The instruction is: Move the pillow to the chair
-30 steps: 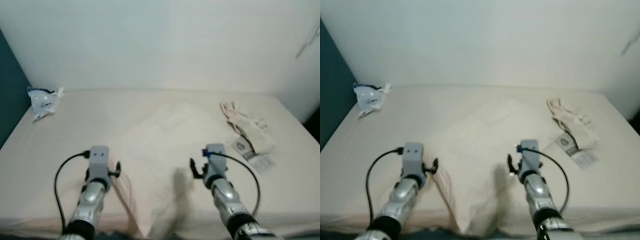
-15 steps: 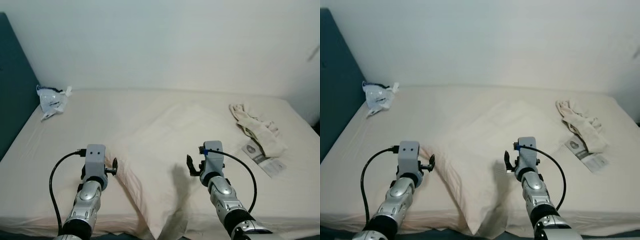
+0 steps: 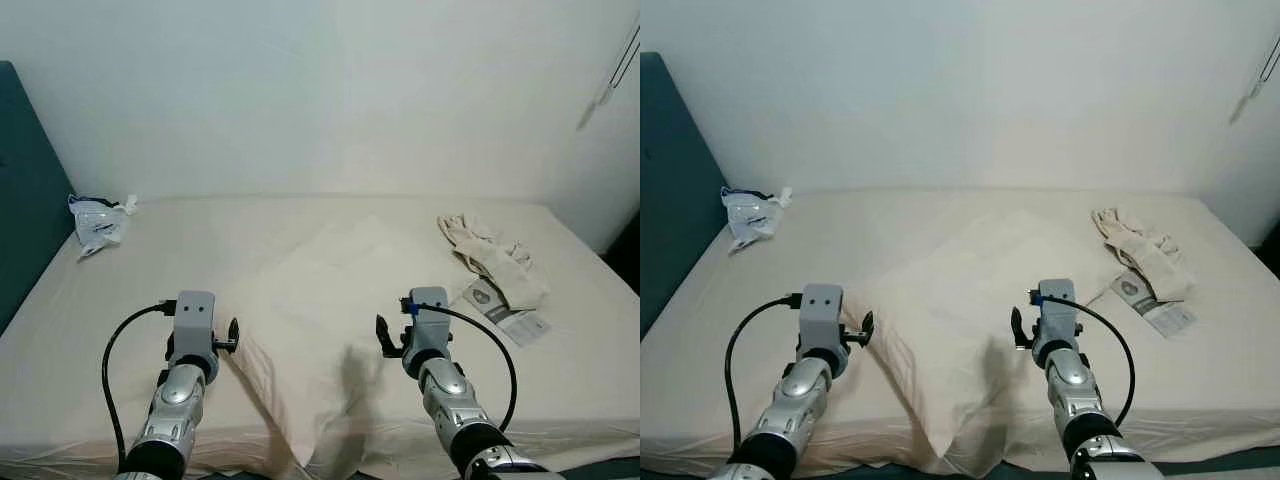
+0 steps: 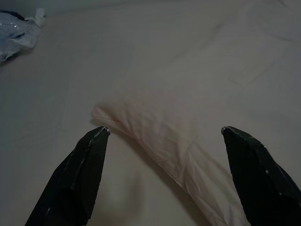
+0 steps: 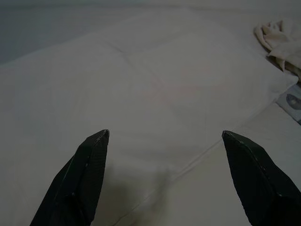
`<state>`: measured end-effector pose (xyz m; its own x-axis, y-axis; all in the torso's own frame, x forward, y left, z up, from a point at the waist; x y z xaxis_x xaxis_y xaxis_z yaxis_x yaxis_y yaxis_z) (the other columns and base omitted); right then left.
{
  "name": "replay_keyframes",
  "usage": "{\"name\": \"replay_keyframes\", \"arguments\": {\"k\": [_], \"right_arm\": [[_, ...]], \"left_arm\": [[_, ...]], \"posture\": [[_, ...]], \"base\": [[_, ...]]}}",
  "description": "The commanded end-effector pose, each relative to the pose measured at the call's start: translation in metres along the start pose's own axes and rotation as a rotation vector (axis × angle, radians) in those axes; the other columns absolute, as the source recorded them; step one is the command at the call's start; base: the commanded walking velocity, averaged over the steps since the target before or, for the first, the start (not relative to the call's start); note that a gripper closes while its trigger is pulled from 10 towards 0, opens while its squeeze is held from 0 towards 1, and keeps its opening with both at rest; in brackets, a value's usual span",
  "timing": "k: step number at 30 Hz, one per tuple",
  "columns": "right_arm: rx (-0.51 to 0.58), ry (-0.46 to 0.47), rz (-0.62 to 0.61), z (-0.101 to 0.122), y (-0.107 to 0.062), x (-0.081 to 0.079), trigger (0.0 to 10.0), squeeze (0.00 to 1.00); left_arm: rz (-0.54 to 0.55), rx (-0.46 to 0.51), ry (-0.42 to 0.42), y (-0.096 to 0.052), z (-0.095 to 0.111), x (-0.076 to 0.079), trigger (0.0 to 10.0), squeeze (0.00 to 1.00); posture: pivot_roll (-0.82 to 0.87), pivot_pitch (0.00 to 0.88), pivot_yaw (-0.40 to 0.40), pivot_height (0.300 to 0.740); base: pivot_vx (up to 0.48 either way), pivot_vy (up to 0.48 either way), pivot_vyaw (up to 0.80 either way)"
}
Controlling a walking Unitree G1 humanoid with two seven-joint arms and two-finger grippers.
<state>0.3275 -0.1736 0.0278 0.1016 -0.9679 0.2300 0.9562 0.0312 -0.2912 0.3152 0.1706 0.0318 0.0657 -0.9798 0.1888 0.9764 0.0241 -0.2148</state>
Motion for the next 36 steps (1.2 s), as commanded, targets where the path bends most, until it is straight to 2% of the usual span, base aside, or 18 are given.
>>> {"name": "replay_keyframes", "arguments": {"k": [1, 7, 9, 15, 27, 36], "right_arm": [[0.002, -0.005, 0.006, -0.002, -0.001, 0.0, 10.0, 0.0], [0.027, 0.001, 0.046, 0.003, 0.0, -0.004, 10.0, 0.0], [0.033, 0.031, 0.07, 0.005, 0.001, -0.007, 10.0, 0.0], [0.03, 0.04, 0.069, 0.006, 0.002, -0.008, 10.0, 0.0], [0.038, 0.022, 0.061, 0.006, 0.001, -0.008, 10.0, 0.0], [0.039, 0.014, 0.056, 0.007, 0.001, -0.005, 10.0, 0.0]], "left_arm": [[-0.003, -0.026, 0.001, 0.0, -0.005, 0.002, 10.0, 0.0], [-0.002, -0.025, -0.015, 0.001, -0.003, 0.003, 10.0, 0.0], [-0.001, -0.017, -0.023, 0.0, -0.002, 0.001, 10.0, 0.0], [0.002, -0.016, -0.016, -0.001, -0.004, -0.002, 10.0, 0.0], [0.014, -0.013, -0.007, -0.003, -0.003, -0.006, 10.0, 0.0], [0.018, -0.016, -0.005, -0.003, -0.004, -0.007, 10.0, 0.0]], "posture": [[-0.03, 0.027, -0.04, 0.74], [-0.04, 0.025, -0.044, 0.74], [-0.03, 0.025, -0.05, 0.74], [-0.03, 0.029, -0.053, 0.74], [-0.03, 0.039, -0.05, 0.68], [-0.04, 0.045, -0.042, 0.68]], "base": [[0.0, 0.0, 0.0], [0.0, 0.0, 0.0], [0.0, 0.0, 0.0], [0.0, 0.0, 0.0], [0.0, 0.0, 0.0], [0.0, 0.0, 0.0]]}}
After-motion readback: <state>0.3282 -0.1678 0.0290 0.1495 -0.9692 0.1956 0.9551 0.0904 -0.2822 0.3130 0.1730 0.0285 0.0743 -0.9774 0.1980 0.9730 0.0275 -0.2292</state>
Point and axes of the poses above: a point about 5 cm out from each wrist's last joint towards the gripper, its own y axis pointing out of the wrist towards the gripper, its own z axis along the axis of the wrist's last joint, x = y × z, the point moved 1 cm from there along y, pointing out of the wrist towards the gripper, and after that the axes turned 13 degrees about -y, right-handed, at the moved point
